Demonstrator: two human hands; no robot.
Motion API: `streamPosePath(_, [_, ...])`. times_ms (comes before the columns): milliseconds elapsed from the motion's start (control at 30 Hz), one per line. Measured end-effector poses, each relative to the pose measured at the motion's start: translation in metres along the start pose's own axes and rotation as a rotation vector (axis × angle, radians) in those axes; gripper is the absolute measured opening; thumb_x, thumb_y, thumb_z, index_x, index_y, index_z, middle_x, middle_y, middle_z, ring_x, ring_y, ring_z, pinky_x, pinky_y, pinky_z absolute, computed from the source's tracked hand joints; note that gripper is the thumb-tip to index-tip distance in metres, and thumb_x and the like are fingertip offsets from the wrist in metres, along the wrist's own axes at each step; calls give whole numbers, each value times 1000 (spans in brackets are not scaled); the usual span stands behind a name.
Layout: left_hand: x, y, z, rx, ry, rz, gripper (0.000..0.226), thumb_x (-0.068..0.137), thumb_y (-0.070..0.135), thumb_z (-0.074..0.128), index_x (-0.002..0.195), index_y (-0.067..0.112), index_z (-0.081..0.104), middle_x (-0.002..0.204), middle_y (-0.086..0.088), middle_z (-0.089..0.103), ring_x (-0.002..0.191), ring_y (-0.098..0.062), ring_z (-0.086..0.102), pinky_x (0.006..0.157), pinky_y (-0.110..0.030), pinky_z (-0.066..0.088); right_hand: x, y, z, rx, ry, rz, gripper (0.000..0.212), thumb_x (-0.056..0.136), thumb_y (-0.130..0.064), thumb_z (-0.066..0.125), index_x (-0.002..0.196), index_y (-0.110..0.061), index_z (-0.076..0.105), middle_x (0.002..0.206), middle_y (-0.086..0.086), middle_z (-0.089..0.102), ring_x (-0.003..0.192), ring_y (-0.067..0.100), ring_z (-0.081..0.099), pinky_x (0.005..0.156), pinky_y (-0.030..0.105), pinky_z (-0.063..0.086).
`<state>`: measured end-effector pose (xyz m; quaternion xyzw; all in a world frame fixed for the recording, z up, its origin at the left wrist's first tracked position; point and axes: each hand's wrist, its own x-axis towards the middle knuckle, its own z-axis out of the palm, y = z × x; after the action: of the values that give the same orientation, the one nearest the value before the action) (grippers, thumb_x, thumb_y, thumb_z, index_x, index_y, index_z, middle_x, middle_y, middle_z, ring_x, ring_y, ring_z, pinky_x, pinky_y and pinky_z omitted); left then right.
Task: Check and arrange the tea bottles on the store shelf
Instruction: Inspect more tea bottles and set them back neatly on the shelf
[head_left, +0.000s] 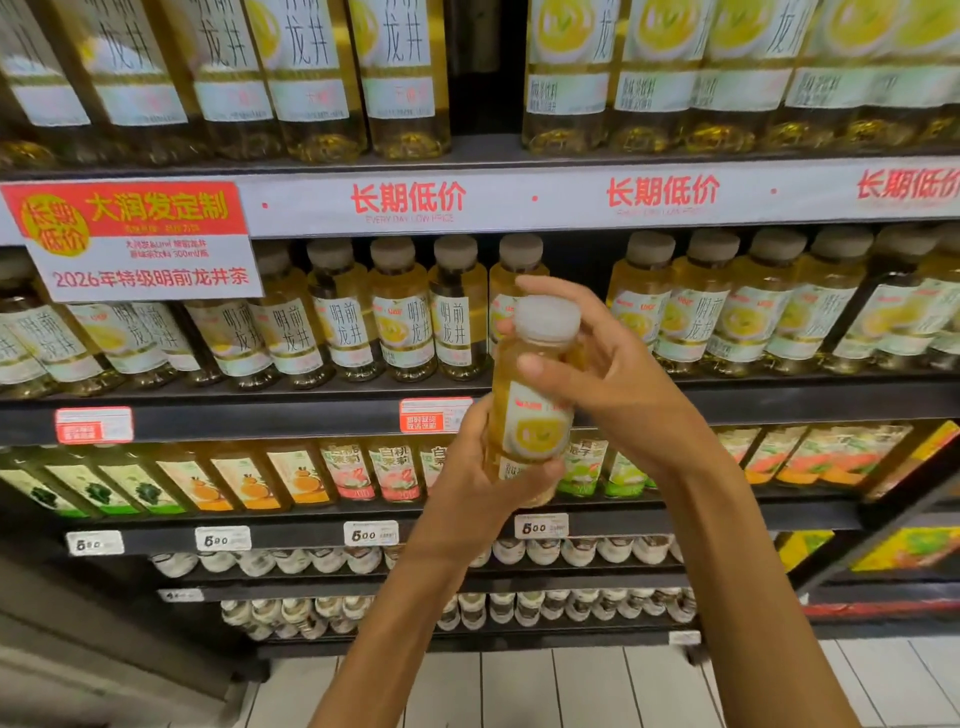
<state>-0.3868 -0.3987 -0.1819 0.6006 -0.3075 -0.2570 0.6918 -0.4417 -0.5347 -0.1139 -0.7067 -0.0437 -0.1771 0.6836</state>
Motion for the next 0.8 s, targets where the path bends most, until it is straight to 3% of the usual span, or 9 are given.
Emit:
streamPosePath(100, [9,-6,3,103,22,153,68,76,-8,71,122,33,44,109,21,64,102,3,61,79,-13,49,-7,-3,-4,-9,-94,-124,51,72,3,72,112,-26,61,110,1,64,105,15,60,86,28,50])
streamPosePath(167, [14,-6,3,212,59,250,75,77,-2,73,124,47,40,116,26,59,110,4,56,84,-12,47,-10,-4,-6,-59,-142,-169,51,68,8,75,105,-24,63,105,-8,65,105,13,60,86,25,49])
streamPosePath(233, [19,-6,3,304,94,297,76,76,8,76,122,56,40,122,19,55,115,-2,54,90,-20,48,-11,-6,-8,-122,-172,-221,49,67,9,76,105,-19,61,105,-10,64,107,15,60,90,25,48])
streamPosePath(400, [29,-11,6,335,123,244,74,66,23,84,125,43,43,114,23,62,107,-3,59,86,-22,51,-10,-5,-16,-64,-126,-147,57,70,8,74,114,-23,57,106,-7,66,107,12,61,86,23,49])
streamPosePath(500, [34,-20,10,268,161,203,78,58,29,87,123,26,44,106,10,70,102,-8,64,85,-26,52,-6,0,-21,19,41,-79,52,71,1,72,115,-20,54,113,5,65,107,15,61,87,30,52])
streamPosePath(567, [39,-26,17,260,212,201,65,61,22,88,114,23,50,99,5,71,95,-7,67,78,-19,52,-3,3,-25,4,165,-80,51,73,-6,75,119,-15,54,113,1,64,105,10,61,88,27,52])
streamPosePath(633, [47,-31,24,243,242,189,56,66,14,86,112,18,54,100,5,70,94,-5,66,77,-14,50,1,5,-28,-56,224,-94,49,77,-10,72,122,-14,53,111,-9,64,104,4,60,88,23,51])
streamPosePath(733, [59,-38,34,288,270,170,52,74,20,82,119,18,55,108,10,66,101,1,61,82,-9,46,7,12,-32,-163,273,-102,47,81,-2,69,123,-15,54,119,0,62,110,8,59,93,28,50])
streamPosePath(800, [67,-43,41,409,329,187,56,77,27,79,127,19,54,116,8,59,109,-3,56,89,-15,45,12,16,-36,-204,303,-119,47,81,1,69,123,-15,53,121,5,60,111,8,59,94,25,49])
